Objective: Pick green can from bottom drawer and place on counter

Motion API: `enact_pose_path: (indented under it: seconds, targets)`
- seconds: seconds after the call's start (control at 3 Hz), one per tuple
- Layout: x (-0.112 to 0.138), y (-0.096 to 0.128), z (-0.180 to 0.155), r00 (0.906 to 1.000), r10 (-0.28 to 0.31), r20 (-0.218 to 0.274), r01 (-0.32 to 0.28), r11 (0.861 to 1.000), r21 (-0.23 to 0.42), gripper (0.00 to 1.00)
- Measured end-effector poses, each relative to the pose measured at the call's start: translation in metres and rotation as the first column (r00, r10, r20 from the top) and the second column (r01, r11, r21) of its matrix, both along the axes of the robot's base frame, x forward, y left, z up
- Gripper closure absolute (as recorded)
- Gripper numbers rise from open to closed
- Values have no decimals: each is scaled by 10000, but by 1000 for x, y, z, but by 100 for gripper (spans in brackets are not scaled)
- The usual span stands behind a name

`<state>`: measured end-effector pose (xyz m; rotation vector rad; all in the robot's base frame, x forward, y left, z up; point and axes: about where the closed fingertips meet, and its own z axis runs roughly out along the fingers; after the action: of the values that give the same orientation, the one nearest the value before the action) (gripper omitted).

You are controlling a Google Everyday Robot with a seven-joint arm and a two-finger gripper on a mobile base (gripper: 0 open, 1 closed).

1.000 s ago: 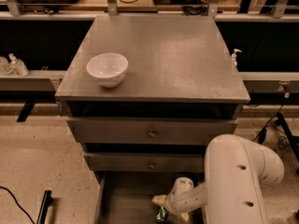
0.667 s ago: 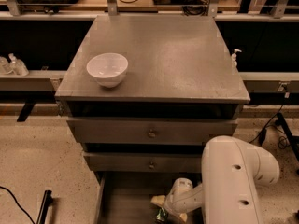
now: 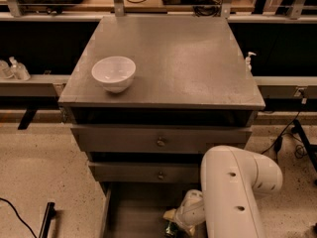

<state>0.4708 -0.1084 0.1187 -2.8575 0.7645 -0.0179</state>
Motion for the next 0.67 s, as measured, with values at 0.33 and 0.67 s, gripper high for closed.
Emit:
enact_pose_path:
  seconds: [0.33, 0.67]
  targets:
    - [1, 0, -6, 9999, -49, -87, 49, 10000, -44, 39]
    - [3, 1, -6, 10000, -29, -46, 29, 10000, -5, 62]
